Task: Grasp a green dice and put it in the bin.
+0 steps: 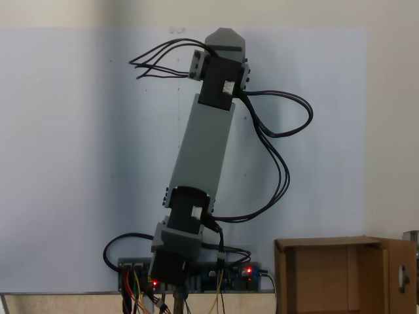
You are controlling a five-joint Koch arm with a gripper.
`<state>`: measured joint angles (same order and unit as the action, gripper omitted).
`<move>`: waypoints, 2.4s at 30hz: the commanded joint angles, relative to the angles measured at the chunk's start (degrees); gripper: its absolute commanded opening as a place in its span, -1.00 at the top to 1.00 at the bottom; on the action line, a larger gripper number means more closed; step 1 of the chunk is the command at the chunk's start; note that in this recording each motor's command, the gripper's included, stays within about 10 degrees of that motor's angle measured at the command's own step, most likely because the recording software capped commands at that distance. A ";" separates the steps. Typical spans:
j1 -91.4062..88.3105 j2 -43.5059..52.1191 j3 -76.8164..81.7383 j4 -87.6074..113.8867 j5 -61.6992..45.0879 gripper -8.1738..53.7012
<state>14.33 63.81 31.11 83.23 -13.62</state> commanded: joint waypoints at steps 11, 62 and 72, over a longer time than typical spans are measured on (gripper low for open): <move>1.49 0.53 7.03 -7.91 -3.08 -0.66; 0.97 -4.66 11.34 -18.63 -3.69 -0.66; 1.05 -6.86 11.34 -18.72 -3.69 -0.62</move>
<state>15.82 56.25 43.59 65.74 -13.62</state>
